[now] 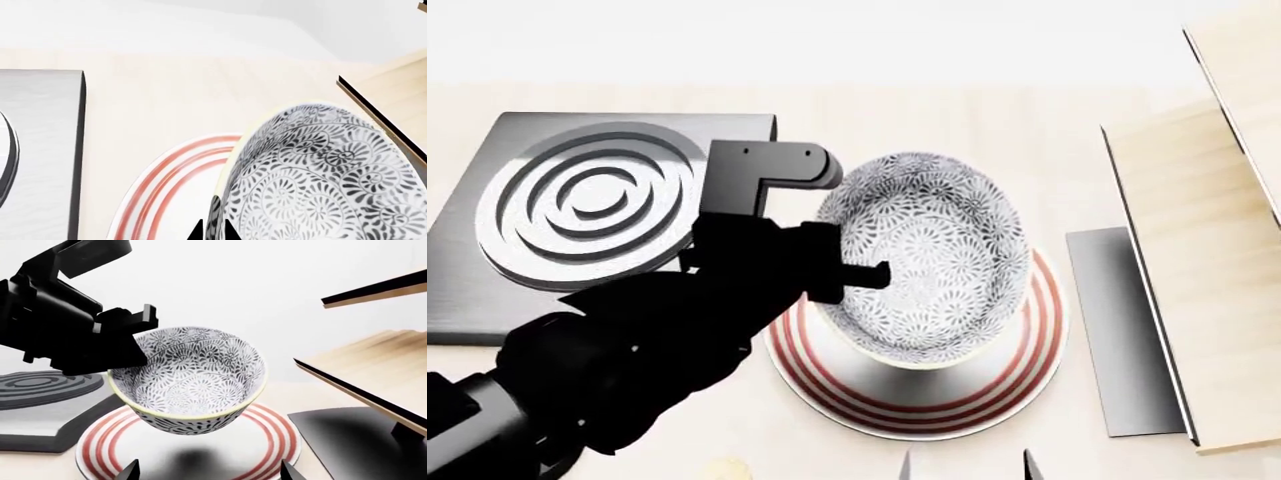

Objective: Pick up the akita bowl and put it on the plate.

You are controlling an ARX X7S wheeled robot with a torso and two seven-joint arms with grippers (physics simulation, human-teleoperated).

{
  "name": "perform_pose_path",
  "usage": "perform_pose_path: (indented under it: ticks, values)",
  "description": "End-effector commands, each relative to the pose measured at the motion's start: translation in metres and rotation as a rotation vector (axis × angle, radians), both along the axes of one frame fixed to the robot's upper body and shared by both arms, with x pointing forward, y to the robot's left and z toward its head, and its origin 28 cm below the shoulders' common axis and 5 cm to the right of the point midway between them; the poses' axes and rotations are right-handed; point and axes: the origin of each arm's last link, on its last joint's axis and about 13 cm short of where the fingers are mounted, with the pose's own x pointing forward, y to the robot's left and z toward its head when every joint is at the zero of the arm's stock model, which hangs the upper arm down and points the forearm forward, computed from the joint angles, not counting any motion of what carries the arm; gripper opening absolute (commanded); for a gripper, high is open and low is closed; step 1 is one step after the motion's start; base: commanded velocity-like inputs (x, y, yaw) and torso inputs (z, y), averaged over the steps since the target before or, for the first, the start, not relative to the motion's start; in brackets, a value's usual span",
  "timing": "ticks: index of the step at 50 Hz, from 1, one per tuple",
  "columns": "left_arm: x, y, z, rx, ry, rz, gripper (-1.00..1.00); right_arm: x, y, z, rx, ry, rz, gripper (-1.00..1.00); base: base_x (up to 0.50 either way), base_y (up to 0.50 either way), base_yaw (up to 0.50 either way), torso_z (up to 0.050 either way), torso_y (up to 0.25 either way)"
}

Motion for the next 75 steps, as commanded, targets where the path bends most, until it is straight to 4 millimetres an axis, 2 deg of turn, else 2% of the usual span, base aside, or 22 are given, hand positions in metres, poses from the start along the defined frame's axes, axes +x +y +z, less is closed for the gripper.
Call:
perform_pose_path:
  ticks: [1, 24, 31, 40, 65, 75]
  values:
    - [0.001, 0.001, 0.002, -0.001, 0.004, 0.011, -1.0, -0.003, 0.002, -0.002, -0.002, 0.01, 0.007, 1.0, 0.0, 0.0, 0.0, 0.0, 0.0]
    - [0.001, 0.003, -0.001, 0.022, 0.013, 0.004, -1.0, -0.003, 0.002, -0.003, -0.002, 0.009, 0.013, 1.0, 0.0, 0.0, 0.0, 0.0, 0.0]
    - [0.004, 0.002, 0.005, -0.08, -0.009, 0.045, -1.0, -0.003, 0.002, -0.003, -0.001, 0.011, 0.017, 1.0, 0.0, 0.0, 0.0, 0.0, 0.0]
    - [0.003, -0.002, 0.009, -0.104, 0.004, 0.06, -1.0, -0.004, 0.002, -0.002, 0.007, 0.007, 0.021, 1.0, 0.0, 0.0, 0.0, 0.0, 0.0]
    - [-0.003, 0.0, -0.007, -0.04, 0.068, 0.032, -1.0, -0.005, 0.001, -0.001, 0.019, -0.003, 0.025, 1.0, 0.0, 0.0, 0.0, 0.0, 0.0]
    - [-0.002, 0.0, -0.007, -0.055, 0.07, 0.035, -1.0, -0.004, 0.001, -0.003, 0.019, 0.003, 0.025, 1.0, 0.0, 0.0, 0.0, 0.0, 0.0]
